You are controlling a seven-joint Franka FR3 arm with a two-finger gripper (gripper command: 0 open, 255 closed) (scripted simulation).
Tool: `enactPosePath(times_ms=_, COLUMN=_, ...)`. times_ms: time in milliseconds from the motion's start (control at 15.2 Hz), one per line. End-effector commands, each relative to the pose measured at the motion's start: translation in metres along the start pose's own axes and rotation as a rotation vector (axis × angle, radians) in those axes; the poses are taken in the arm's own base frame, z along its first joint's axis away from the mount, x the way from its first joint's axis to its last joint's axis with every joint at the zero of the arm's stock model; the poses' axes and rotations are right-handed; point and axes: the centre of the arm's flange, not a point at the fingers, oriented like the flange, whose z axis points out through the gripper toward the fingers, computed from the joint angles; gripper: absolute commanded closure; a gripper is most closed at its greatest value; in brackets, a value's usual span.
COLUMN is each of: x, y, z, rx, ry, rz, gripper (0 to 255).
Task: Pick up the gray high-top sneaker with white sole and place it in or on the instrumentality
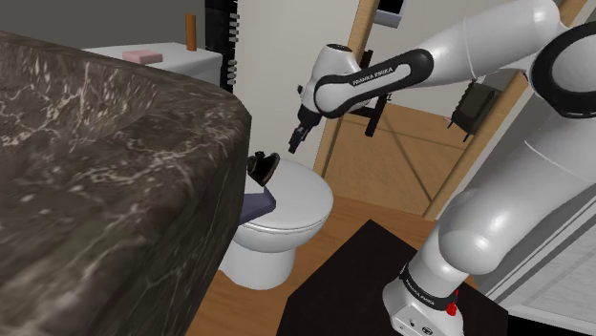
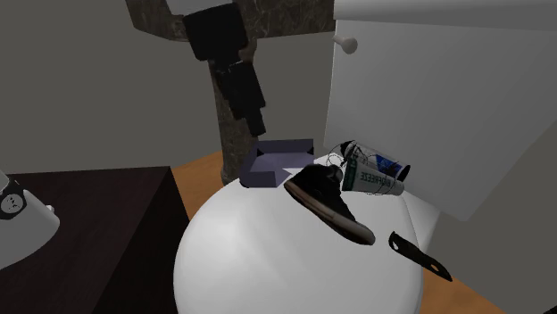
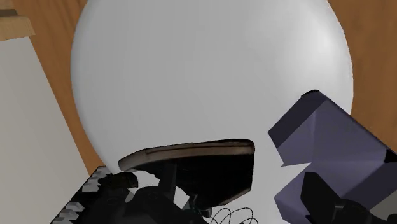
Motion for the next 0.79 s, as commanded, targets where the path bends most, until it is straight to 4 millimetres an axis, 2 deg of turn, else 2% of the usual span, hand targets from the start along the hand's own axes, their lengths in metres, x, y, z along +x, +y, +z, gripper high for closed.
enactPosePath(times_ms=0, x=0.015, y=0.000, z=0.020, rx=-0.001, ry=0.022, rz=-0.022, gripper=0)
enactPosePath(times_ms=726, x=0.107, y=0.012, z=0.116, rx=0.001, ry=0.134, rz=-0.137, gripper=0)
